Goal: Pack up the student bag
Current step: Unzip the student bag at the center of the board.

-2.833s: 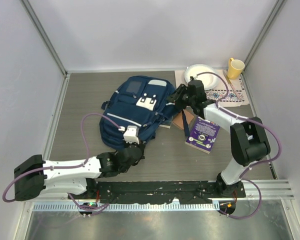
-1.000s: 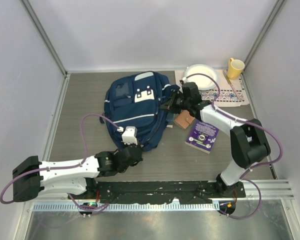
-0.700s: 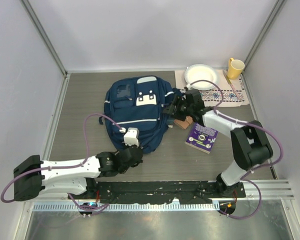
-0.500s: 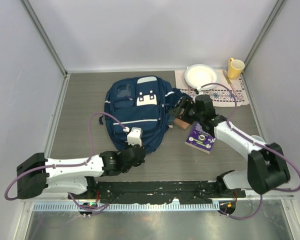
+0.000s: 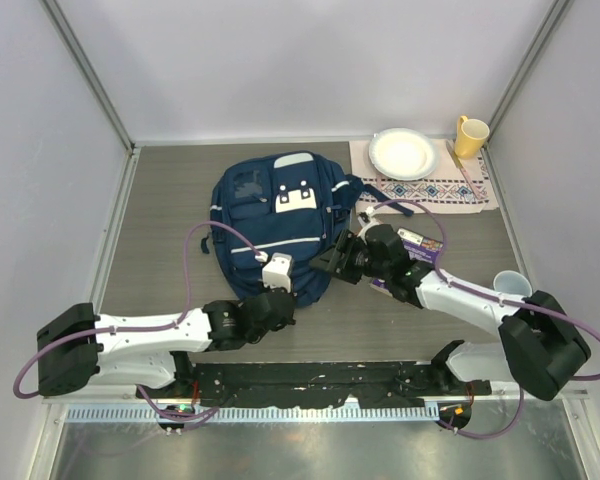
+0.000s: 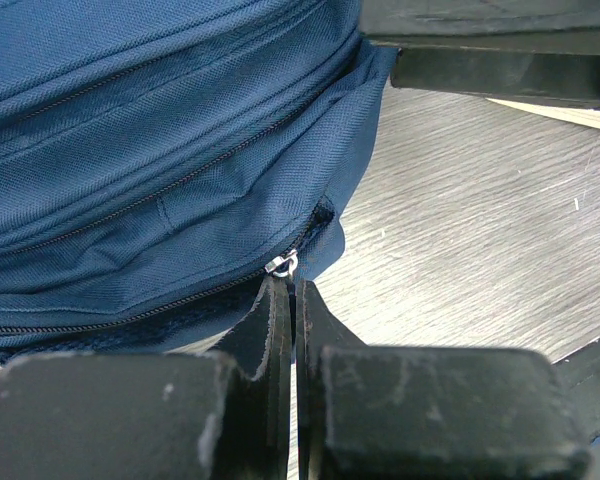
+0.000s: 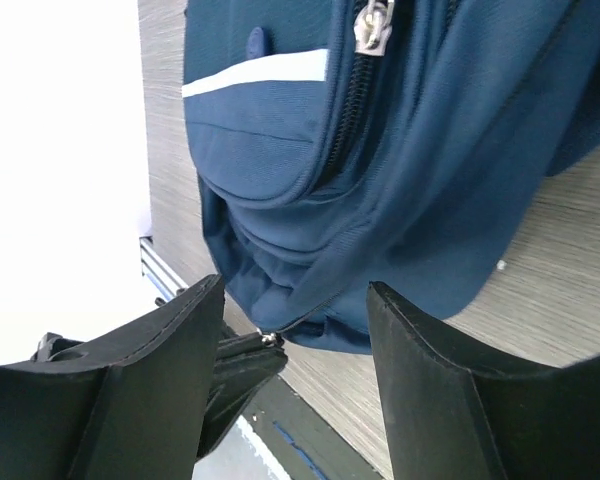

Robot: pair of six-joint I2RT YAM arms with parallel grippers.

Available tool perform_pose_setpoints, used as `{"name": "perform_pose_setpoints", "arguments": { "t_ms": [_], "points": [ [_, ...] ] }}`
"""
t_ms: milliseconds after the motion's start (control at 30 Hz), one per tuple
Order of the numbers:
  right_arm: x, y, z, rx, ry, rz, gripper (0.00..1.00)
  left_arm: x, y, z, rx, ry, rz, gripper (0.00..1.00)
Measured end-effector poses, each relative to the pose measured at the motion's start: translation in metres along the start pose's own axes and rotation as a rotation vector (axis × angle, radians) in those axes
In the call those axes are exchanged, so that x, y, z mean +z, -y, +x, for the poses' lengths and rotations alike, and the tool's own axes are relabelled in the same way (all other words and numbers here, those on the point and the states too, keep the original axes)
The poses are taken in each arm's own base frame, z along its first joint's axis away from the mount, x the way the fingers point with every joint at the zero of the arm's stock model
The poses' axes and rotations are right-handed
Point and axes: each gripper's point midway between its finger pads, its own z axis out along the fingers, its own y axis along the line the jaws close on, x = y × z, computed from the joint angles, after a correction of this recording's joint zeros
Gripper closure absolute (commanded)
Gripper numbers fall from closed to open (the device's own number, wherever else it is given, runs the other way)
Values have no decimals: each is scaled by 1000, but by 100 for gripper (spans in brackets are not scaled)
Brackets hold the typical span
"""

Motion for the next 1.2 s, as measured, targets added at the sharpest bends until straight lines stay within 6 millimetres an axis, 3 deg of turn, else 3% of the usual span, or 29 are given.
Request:
{"name": "perform_pose_setpoints", "arguments": {
  "t_ms": [200,233,300,333,433,500,733,967,1200],
  "points": [
    [12,-7,5,35,-1,-24,49,-1,2,-2,-2,4,11,100],
    [14,-5,6,43,-5,-19,57,-1,2,-3,-4,6,13,100],
    [19,-1,9,57,-10,-6,64,-2,3,-4,-7,10,18,100],
    [20,0,9,62,-9,-3,79,-3,4,-5,-8,12,21,100],
    [21,2,9,72,-6,4,94,-4,4,-6,-4,17,25,100],
    [21,3,9,68,-1,9,99,-5,3,-7,-2,18,26,100],
    [16,3,-4,18,28,68,99,-7,-10,-3,-44,16,-40,100],
    [5,-5,-40,-11,86,91,99,-26,-52,-9,-105,60,-208,100],
    [2,-18,-51,-28,87,75,99,-37,-94,-18,-164,112,-363,100]
  ]
}}
